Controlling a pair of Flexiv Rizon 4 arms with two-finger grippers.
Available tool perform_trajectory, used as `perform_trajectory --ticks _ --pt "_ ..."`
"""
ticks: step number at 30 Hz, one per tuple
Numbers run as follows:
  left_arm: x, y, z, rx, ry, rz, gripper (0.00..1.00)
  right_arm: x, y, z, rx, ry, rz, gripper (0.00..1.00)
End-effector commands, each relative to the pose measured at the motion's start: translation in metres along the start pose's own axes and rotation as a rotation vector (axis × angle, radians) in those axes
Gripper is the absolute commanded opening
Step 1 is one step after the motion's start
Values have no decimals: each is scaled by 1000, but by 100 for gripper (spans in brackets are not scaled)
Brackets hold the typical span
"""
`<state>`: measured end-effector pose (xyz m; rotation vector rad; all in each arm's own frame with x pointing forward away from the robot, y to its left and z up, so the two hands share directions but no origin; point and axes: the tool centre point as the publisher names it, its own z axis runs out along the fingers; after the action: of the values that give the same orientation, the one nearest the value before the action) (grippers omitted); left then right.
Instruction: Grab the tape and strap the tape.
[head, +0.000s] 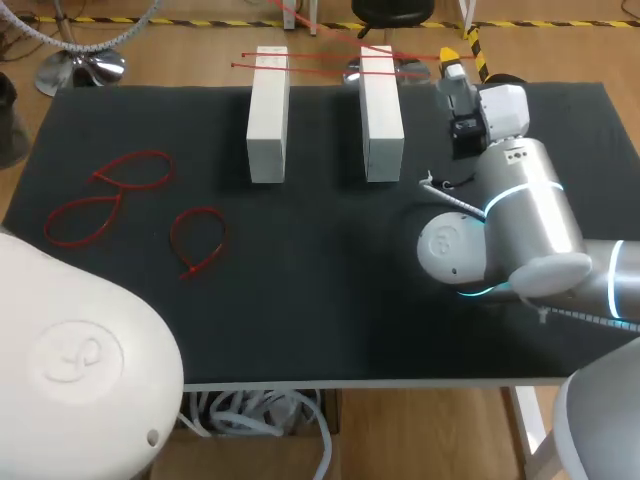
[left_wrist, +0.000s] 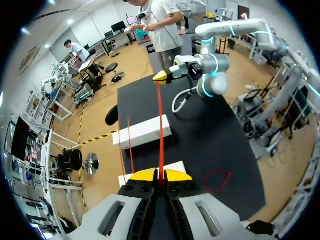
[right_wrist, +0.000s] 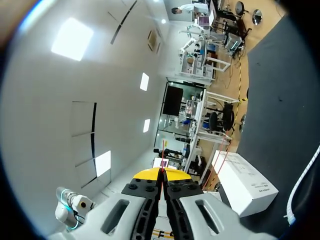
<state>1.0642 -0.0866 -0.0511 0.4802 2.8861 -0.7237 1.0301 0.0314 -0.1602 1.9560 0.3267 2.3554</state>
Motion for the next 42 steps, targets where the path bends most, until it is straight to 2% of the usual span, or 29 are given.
perform_trajectory --ticks 1,6,13,33,42 --pt "-1 -3 0 -41 13 13 0 1 2 2 11 -1 -5 0" --pt "0 -3 4 -156 20 58 0 2 1 4 22 1 -18 0" --pt "3 -2 9 -235 93 40 0 1 -2 7 44 3 -30 0" --pt "2 -3 6 -296 162 -43 0 -2 -12 10 118 7 -71 0" --pt "3 -10 6 -308 179 -46 0 1 -16 10 148 17 -97 0"
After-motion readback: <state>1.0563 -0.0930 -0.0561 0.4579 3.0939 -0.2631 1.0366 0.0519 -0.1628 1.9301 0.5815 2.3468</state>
